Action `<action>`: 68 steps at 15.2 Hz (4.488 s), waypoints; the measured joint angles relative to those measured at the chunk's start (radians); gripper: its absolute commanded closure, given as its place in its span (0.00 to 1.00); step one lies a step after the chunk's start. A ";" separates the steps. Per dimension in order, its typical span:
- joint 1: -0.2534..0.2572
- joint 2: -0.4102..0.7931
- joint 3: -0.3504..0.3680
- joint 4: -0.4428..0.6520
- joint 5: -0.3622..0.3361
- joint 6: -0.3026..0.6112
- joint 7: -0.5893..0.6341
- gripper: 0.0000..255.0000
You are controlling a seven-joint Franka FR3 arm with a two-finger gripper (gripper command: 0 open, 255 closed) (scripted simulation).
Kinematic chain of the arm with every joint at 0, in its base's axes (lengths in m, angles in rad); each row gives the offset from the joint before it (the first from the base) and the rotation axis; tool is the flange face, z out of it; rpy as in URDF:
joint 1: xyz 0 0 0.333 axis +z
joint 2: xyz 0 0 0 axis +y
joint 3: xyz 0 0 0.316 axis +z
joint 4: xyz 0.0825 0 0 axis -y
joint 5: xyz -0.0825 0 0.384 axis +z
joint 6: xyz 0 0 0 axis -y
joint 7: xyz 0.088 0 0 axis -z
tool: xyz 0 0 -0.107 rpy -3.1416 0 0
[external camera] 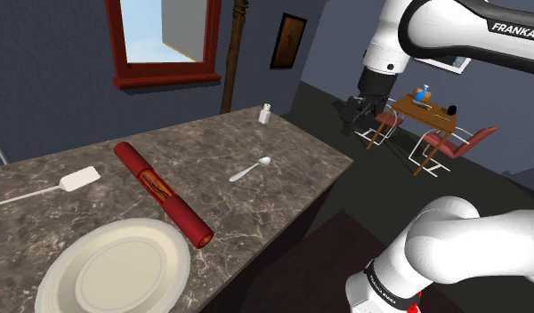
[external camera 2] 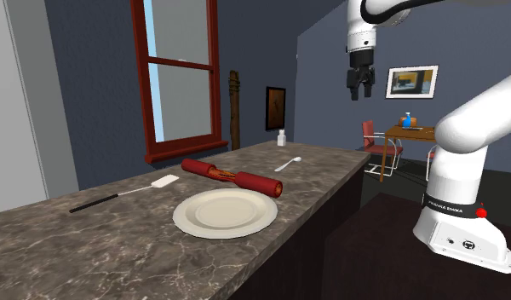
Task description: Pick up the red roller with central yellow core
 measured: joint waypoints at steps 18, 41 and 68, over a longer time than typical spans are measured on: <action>0.093 0.392 0.254 0.090 0.105 0.313 0.268 0.00; 0.294 1.226 0.430 0.747 -0.199 0.428 0.682 0.00; 0.344 1.337 0.418 0.841 -0.243 0.436 0.716 1.00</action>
